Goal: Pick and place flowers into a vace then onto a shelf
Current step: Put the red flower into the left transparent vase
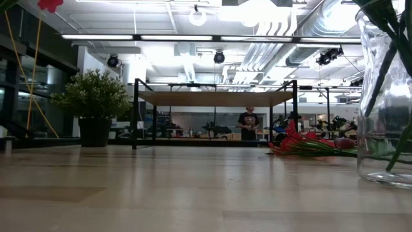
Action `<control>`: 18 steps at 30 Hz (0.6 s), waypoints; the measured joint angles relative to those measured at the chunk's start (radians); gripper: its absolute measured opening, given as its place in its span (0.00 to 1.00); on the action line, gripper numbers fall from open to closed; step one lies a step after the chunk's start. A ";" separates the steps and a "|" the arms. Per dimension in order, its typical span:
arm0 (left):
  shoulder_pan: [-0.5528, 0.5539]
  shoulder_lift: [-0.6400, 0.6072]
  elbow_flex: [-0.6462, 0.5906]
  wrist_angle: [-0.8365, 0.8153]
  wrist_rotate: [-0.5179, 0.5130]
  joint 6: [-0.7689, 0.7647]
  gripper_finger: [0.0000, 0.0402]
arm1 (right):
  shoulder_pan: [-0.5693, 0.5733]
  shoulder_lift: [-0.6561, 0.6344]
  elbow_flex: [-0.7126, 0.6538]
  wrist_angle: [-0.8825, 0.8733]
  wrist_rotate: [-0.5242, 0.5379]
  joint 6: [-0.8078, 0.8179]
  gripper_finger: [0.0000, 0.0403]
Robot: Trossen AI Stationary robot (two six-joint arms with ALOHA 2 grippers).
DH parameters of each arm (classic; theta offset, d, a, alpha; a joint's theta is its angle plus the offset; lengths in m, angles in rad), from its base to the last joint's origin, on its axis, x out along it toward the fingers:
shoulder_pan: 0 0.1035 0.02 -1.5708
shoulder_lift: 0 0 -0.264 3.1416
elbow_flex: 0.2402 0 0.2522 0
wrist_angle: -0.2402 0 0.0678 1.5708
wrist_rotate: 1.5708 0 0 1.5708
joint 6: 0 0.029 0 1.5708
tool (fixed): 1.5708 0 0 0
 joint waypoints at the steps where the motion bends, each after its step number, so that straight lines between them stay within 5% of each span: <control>1: 0.011 -0.003 0.019 -0.018 0.000 0.012 0.54 | 0.000 0.000 0.000 0.000 0.000 0.000 0.33; 9: 0.098 -0.058 0.109 -0.130 0.013 0.037 0.54 | 0.000 0.000 0.000 -0.003 0.054 -0.046 0.33; 18: 0.138 -0.148 0.110 -0.193 0.019 0.037 0.54 | 0.000 -0.003 0.000 -0.004 0.262 -0.139 0.33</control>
